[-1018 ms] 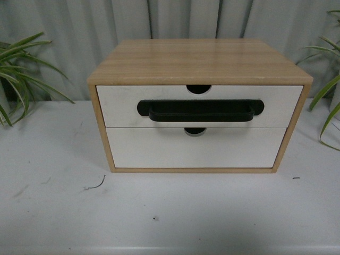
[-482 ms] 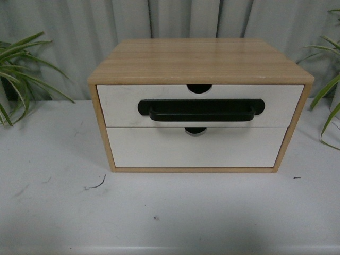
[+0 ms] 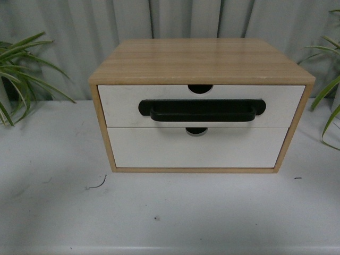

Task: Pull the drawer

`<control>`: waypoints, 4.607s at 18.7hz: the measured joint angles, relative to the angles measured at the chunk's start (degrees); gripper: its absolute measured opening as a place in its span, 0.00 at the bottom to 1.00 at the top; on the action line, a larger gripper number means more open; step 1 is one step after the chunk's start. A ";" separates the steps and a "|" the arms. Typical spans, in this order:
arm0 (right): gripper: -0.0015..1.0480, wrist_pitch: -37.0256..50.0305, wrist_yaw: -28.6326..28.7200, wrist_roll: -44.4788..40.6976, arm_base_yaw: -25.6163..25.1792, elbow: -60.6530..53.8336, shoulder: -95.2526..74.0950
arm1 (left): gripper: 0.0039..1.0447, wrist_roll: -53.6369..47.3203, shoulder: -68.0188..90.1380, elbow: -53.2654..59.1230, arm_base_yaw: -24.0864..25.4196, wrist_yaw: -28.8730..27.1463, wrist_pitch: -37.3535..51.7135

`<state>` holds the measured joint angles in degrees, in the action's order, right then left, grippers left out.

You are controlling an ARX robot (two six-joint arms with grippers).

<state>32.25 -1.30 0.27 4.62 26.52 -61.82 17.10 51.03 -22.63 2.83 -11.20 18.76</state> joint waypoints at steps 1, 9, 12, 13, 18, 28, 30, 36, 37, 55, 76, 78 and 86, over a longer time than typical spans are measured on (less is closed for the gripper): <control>0.94 1.22 -0.52 -2.58 0.72 4.00 -5.68 | 0.94 -1.07 6.99 -4.98 -1.36 1.64 2.58; 0.94 1.27 5.88 -27.15 5.84 23.50 -21.11 | 0.94 -14.88 26.62 -26.58 -14.84 9.09 0.66; 0.94 -3.74 14.51 -39.58 5.44 26.12 -22.10 | 0.94 -28.79 29.64 -31.80 -17.88 15.52 -10.82; 0.94 -7.13 18.73 -45.59 4.90 27.19 -22.45 | 0.94 -35.43 30.51 -33.92 -18.40 18.01 -15.82; 0.94 -21.77 28.81 -69.18 2.71 30.12 -23.43 | 0.94 -55.82 34.60 -46.05 -19.87 22.58 -40.00; 0.94 -40.06 28.61 -99.41 2.54 31.65 -26.69 | 0.94 -66.64 43.21 -53.51 -28.96 21.59 -50.95; 0.94 -41.18 28.79 -99.56 2.99 31.65 -26.71 | 0.94 -66.45 44.48 -53.42 -29.75 22.45 -49.51; 0.94 -47.69 28.52 -94.75 4.09 33.73 -28.94 | 0.94 -65.09 48.50 -53.22 -31.15 23.71 -45.99; 0.94 -47.91 28.30 -93.59 4.07 34.42 -29.88 | 0.94 -65.07 49.18 -53.13 -31.26 23.76 -45.22; 0.94 -39.85 27.87 -84.41 7.82 35.69 -41.31 | 0.94 -61.51 57.55 -54.23 -30.71 24.96 -36.22; 0.94 -33.66 28.74 -82.29 8.13 31.50 -44.33 | 0.94 -57.99 62.03 -52.81 -32.92 25.75 -31.76; 0.94 -33.97 29.11 -82.40 8.13 30.40 -43.36 | 0.94 -57.31 61.70 -52.15 -33.11 26.56 -31.65; 0.94 -36.52 29.20 -84.24 8.52 24.28 -37.53 | 0.94 -54.99 53.88 -43.56 -34.36 28.46 -29.27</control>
<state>-4.27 27.90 -83.96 13.15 50.81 -99.35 -37.89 104.90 -66.19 -31.53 17.26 -10.50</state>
